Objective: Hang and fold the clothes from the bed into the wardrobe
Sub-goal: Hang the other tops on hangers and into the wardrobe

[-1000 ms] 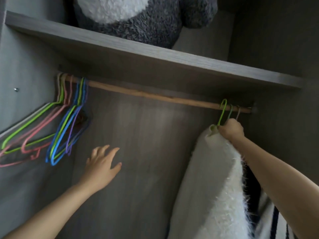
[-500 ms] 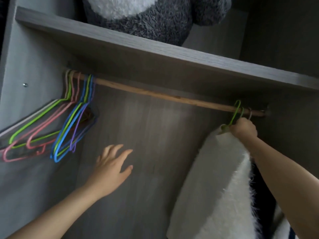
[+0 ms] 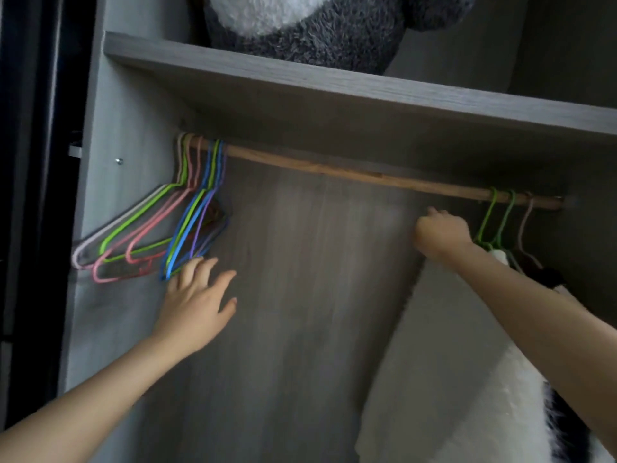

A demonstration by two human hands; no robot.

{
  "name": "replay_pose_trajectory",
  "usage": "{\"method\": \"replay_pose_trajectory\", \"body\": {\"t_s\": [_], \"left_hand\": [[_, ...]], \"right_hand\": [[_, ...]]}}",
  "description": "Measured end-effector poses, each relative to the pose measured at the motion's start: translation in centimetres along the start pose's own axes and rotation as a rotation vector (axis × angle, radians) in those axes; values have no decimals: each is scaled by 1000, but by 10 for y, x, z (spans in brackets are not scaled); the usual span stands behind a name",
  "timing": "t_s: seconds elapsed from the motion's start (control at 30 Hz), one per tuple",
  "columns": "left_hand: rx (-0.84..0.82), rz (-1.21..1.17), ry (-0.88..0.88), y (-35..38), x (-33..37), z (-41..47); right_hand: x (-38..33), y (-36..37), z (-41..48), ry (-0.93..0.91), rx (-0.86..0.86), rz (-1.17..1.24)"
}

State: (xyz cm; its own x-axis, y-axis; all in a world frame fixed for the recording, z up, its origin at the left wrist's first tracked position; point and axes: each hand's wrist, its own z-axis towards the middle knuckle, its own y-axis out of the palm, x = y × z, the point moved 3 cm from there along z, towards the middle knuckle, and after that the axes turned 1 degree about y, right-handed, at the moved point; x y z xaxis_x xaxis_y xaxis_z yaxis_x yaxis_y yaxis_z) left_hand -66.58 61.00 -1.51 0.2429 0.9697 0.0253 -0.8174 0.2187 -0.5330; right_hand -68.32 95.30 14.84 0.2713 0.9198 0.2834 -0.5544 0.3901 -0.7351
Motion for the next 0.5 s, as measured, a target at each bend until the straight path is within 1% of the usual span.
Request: {"method": "replay_pose_trajectory", "body": {"t_s": [0.07, 0.17, 0.23, 0.33, 0.43, 0.5], "left_hand": [[27, 43, 1, -15, -11, -4], [87, 145, 26, -41, -28, -14], [137, 182, 52, -55, -39, -21], [221, 250, 63, -72, -58, -33], [308, 361, -35, -88, -88, -44], [335, 408, -124, -92, -106, -50]], "right_hand": [[-46, -6, -6, -110, -11, 128], [-116, -12, -17, -250, -61, 246], [-160, -13, -22, -304, -101, 362], [-220, -21, -30, -352, -172, 617], [-272, -35, -36, -367, -254, 895], [-297, -43, -35, -315, -292, 1074]]}}
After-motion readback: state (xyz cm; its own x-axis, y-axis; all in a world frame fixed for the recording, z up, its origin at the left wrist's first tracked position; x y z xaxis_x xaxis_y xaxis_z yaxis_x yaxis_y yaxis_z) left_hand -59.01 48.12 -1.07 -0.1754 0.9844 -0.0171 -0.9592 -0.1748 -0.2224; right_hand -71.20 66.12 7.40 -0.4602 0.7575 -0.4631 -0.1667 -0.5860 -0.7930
